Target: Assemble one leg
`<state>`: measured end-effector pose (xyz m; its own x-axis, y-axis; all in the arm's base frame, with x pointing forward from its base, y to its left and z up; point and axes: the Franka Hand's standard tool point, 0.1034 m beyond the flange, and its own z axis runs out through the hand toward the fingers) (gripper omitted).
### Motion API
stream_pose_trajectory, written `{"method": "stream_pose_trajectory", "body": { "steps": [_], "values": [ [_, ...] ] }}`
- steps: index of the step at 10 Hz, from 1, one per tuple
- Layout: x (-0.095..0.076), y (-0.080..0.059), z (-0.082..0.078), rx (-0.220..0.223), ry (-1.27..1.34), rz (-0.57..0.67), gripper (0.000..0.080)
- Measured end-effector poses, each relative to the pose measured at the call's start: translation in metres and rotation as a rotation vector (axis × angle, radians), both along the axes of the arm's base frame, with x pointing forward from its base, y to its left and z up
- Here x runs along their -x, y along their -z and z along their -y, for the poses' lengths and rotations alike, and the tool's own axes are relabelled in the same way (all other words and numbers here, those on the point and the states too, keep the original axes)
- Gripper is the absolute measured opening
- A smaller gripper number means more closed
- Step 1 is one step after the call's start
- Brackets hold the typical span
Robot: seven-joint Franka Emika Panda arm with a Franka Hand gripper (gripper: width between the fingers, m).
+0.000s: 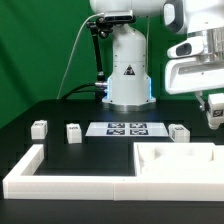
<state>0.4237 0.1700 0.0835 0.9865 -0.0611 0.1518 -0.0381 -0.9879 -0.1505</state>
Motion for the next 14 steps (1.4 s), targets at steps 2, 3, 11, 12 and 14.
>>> {"method": "stream_pose_trajectory", "body": {
  "steps": [2,3,11,12,14],
  "values": [
    [0.005,0.002,-0.003,-0.006,-0.043,0.078,0.029],
    [-0.007,-0.003,0.008,0.02,-0.118,0.094,0.029],
    [-0.052,-0.025,0.033,0.07,-0.238,0.167,0.029],
    [-0.069,-0.03,0.037,0.075,-0.263,0.168,0.029],
    [-0.101,-0.036,0.038,0.075,-0.29,0.192,0.029]
  ]
}}
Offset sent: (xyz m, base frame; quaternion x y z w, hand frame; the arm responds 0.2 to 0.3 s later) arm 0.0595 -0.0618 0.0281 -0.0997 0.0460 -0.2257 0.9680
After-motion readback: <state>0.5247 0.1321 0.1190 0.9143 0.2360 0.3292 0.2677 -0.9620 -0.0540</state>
